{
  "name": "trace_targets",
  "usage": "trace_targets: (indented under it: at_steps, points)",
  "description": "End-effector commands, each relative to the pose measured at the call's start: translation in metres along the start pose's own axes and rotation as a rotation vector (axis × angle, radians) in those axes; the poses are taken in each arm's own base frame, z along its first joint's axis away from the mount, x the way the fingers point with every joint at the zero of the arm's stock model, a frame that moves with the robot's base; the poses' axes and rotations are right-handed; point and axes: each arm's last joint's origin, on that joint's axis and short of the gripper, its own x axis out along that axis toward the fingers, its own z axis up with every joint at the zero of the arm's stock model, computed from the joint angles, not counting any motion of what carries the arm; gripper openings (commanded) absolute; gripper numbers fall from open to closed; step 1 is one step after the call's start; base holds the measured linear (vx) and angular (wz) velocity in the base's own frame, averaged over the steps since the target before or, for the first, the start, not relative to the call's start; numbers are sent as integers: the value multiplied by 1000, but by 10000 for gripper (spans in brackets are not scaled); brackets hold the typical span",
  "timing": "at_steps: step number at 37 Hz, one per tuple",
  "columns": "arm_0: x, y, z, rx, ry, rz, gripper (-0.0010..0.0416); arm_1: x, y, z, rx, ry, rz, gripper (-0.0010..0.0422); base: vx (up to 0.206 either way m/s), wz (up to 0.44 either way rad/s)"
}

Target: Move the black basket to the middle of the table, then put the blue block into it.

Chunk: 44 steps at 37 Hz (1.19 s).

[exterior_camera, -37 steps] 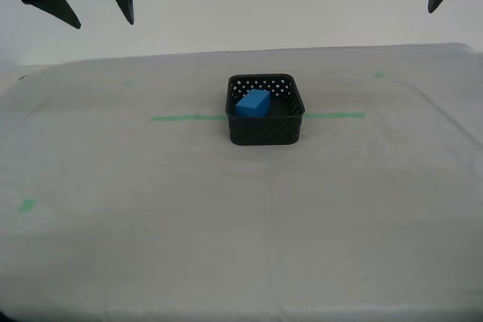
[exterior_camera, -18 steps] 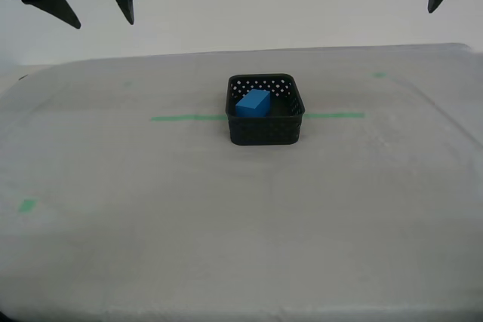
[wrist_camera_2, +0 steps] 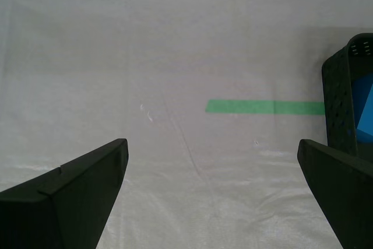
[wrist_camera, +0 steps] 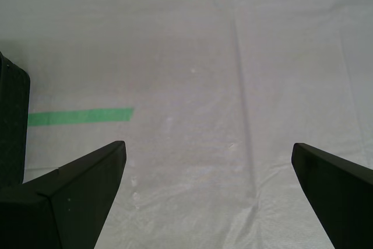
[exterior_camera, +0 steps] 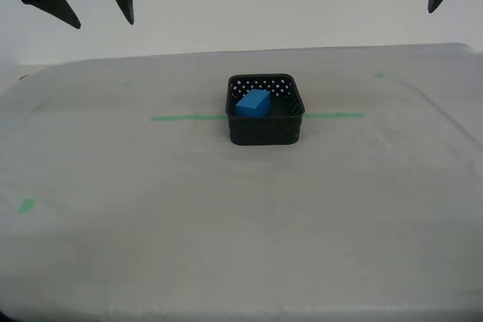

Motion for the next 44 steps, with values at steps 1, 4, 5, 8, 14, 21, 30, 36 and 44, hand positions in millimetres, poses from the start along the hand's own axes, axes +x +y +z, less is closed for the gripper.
trace_targets:
  at_steps: [1, 4, 5, 8, 14, 21, 30, 36, 44]
  points:
    - [0, 0, 0, 1, -2, -2, 399, 0, 0, 0, 1, 0, -1, 400, 0, 0]
    - [0, 0, 0, 1, -2, -2, 399, 0, 0, 0, 1, 0, -2, 400, 0, 0]
    - [0, 0, 0, 1, -2, -2, 399, 0, 0, 0, 1, 0, -2, 400, 0, 0]
    - [0, 0, 0, 1, -2, -2, 399, 0, 0, 0, 1, 0, -2, 400, 0, 0]
    - [0, 0, 0, 1, -2, -3, 399, 0, 0, 0, 1, 0, -2, 400, 0, 0]
    - [0, 0, 0, 1, -2, -2, 399, 0, 0, 0, 1, 0, -2, 400, 0, 0]
    - [0, 0, 0, 1, -2, -2, 399, 0, 0, 0, 1, 0, -2, 400, 0, 0]
    - [0, 0, 0, 1, -2, -2, 398, 0, 0, 0, 1, 0, -2, 400, 0, 0]
    - [0, 0, 0, 1, -2, -2, 398, 0, 0, 0, 1, 0, -2, 400, 0, 0]
